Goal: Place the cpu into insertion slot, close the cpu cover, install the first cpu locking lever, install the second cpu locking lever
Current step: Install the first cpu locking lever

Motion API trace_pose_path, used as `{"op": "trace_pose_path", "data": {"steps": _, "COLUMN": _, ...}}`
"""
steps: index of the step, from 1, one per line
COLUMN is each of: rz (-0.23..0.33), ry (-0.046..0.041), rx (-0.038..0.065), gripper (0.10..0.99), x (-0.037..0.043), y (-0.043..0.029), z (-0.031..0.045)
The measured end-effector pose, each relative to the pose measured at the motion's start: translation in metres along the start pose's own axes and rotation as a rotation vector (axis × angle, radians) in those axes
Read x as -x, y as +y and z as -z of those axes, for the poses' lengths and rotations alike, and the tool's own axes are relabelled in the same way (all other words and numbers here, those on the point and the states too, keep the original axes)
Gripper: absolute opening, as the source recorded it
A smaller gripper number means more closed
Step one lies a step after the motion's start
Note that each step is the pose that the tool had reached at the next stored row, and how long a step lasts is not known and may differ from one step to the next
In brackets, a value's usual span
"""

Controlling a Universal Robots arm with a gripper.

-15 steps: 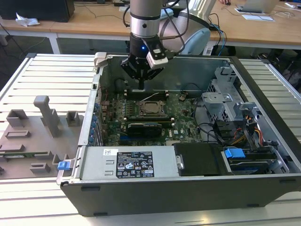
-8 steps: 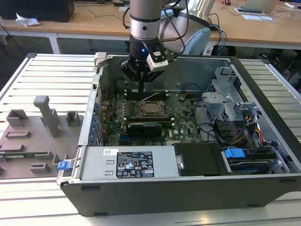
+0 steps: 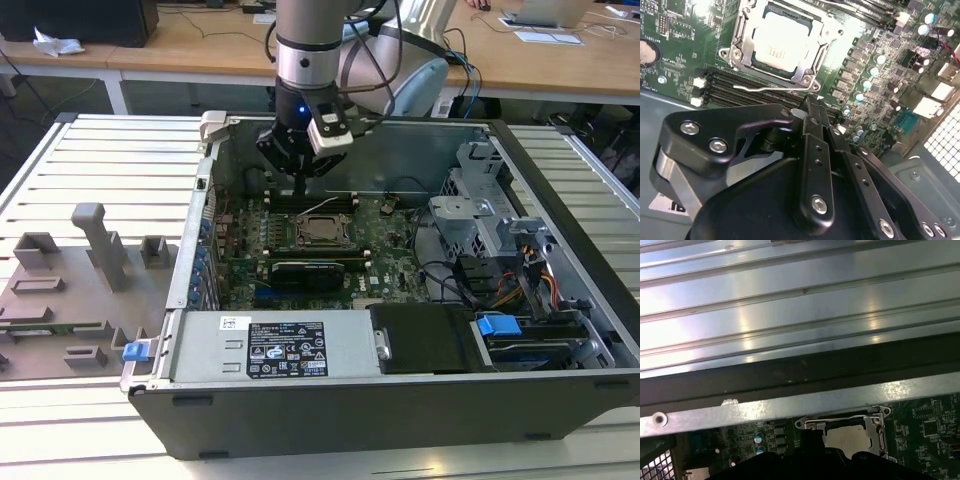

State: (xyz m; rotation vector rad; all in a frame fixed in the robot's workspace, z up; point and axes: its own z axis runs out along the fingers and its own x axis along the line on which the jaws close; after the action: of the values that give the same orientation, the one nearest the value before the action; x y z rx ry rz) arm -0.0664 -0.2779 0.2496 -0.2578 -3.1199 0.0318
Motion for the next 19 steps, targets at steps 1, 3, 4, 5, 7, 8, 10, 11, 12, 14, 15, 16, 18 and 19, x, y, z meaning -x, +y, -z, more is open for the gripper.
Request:
{"op": "trace_pose_path", "data": {"steps": 1, "rz": 0.001, "ry": 0.0032, "rx": 0.02, "gripper": 0.106, "x": 0.0001, "y": -0.0004, "z": -0.0007}}
{"op": "trace_pose_path", "data": {"steps": 3, "rz": 0.008, "ry": 0.0061, "rx": 0.037, "gripper": 0.106, "x": 0.0001, "y": -0.0006, "z": -0.0012}}
{"op": "trace_pose_path", "data": {"steps": 4, "rz": 0.023, "ry": 0.0067, "rx": 0.042, "gripper": 0.106, "x": 0.0001, "y": -0.0006, "z": -0.0019}}
{"op": "trace_pose_path", "data": {"steps": 5, "rz": 0.044, "ry": 0.0068, "rx": 0.042, "gripper": 0.106, "x": 0.0001, "y": -0.0006, "z": -0.0025}}
{"op": "trace_pose_path", "data": {"steps": 7, "rz": 0.086, "ry": 0.0069, "rx": 0.041, "gripper": 0.106, "x": 0.0001, "y": -0.0006, "z": -0.0043}}
{"op": "trace_pose_path", "data": {"steps": 8, "rz": 0.103, "ry": 0.0068, "rx": 0.041, "gripper": 0.106, "x": 0.0001, "y": -0.0005, "z": -0.0052}}
{"op": "trace_pose_path", "data": {"steps": 10, "rz": 0.136, "ry": 0.0069, "rx": 0.04, "gripper": 0.106, "x": 0.0012, "y": -0.0003, "z": -0.0069}}
{"op": "trace_pose_path", "data": {"steps": 11, "rz": 0.146, "ry": 0.0071, "rx": 0.04, "gripper": 0.106, "x": 0.0036, "y": 0.0001, "z": -0.0077}}
{"op": "trace_pose_path", "data": {"steps": 12, "rz": 0.149, "ry": 0.0077, "rx": 0.04, "gripper": 0.106, "x": 0.0086, "y": 0.0009, "z": -0.0084}}
{"op": "trace_pose_path", "data": {"steps": 14, "rz": 0.149, "ry": 0.0085, "rx": 0.04, "gripper": 0.106, "x": 0.0129, "y": 0.0016, "z": -0.0084}}
{"op": "trace_pose_path", "data": {"steps": 15, "rz": 0.149, "ry": 0.0084, "rx": 0.04, "gripper": 0.106, "x": 0.0129, "y": 0.0016, "z": -0.0084}}
{"op": "trace_pose_path", "data": {"steps": 16, "rz": 0.149, "ry": 0.0084, "rx": 0.04, "gripper": 0.106, "x": 0.0129, "y": 0.0017, "z": -0.0084}}
{"op": "trace_pose_path", "data": {"steps": 18, "rz": 0.149, "ry": 0.0084, "rx": 0.04, "gripper": 0.106, "x": 0.013, "y": 0.0018, "z": -0.0084}}
{"op": "trace_pose_path", "data": {"steps": 19, "rz": 0.149, "ry": 0.0084, "rx": 0.04, "gripper": 0.106, "x": 0.013, "y": 0.0018, "z": -0.0085}}
